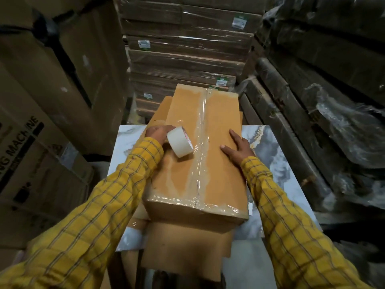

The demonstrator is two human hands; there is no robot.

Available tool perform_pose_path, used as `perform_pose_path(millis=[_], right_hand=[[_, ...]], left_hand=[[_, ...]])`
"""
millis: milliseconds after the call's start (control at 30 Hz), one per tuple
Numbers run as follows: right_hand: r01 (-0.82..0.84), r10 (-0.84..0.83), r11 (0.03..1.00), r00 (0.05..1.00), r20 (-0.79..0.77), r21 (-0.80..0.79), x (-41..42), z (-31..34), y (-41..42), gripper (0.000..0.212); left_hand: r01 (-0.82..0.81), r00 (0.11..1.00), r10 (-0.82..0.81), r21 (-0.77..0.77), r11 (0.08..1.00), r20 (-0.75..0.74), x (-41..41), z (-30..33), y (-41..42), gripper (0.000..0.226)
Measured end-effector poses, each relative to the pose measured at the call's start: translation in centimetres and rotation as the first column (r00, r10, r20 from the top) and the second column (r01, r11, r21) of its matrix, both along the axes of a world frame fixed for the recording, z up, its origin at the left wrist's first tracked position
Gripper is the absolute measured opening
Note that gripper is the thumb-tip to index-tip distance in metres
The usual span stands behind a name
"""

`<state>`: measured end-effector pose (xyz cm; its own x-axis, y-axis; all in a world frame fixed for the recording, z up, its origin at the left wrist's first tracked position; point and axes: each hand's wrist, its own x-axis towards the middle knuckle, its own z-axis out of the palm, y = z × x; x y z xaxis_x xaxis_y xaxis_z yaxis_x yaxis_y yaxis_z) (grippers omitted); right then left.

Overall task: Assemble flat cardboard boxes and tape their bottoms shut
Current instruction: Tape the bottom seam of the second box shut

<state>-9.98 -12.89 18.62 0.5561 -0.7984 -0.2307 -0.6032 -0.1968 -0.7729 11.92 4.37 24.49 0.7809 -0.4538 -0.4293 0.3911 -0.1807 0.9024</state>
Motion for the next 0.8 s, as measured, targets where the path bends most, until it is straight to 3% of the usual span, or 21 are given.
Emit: perform_pose_path(millis=[300,467,567,800], right_hand=[[-0.085,0.085,0.996,0.996,-0.025,-0.01,-5.3,0.7,4.5,0.076],[-0.122,0.123,0.992,0.992,0.001,-0.036,-9.2,-0.2,6.8,0.075],[-0.129,0.13,0.99,0.991,0.01,-0.056,-10.4,-0.5,7.4,0.077],[-0.153,0.15,0.988,0.987,-0.058,-0.037,-9.9,-0.2,7.1,0.079]], left_hand=[[-0.045,0.999,0.045,0.044,0.998,0.004,-6.5,0.4,5.6,0.02],[-0.074,0.997,0.075,-0.041,0.996,0.01,-10.8,-1.0,8.4,0.019],[-0.1,0.992,0.103,-0.04,0.994,0.073,-12.6,-1.3,9.0,0.005],[-0.153,0.945,0.165,-0.064,0.986,0.281,-14.4,-1.7,8.2,0.008]])
